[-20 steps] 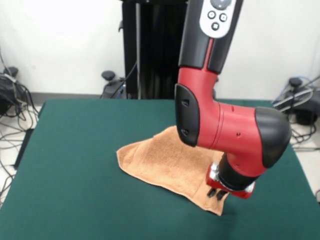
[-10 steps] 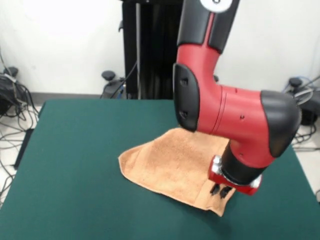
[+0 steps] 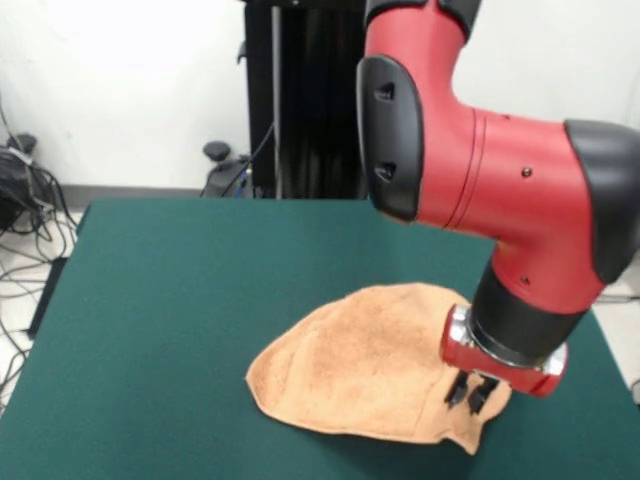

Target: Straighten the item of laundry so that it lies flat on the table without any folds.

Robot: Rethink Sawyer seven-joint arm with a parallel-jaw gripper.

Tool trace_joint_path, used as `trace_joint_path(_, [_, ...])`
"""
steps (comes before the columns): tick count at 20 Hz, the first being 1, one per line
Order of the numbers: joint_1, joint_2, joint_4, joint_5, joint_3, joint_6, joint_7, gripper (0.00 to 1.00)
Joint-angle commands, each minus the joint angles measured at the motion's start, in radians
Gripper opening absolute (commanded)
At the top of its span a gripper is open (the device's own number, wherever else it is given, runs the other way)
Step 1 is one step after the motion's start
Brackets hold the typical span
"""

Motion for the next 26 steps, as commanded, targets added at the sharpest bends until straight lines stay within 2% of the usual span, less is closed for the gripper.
trace_joint_path(1, [0.001, 0.117, -0.053, 0.041, 0.02, -0.085, 0.346, 0.0])
trace_joint_path(12, [-0.003, 0.201, 0.012, 0.02, 0.063, -0.315, 0.294, 0.0])
trace_joint_path(16, [-0.006, 0.196, 0.052, 0.016, 0.081, -0.381, 0.257, 0.0])
trace_joint_path(21, [-0.004, 0.2, 0.065, 0.038, 0.09, -0.421, 0.259, 0.0])
trace_joint_path(26, [-0.009, 0.229, 0.035, 0.048, 0.086, -0.425, 0.247, 0.0])
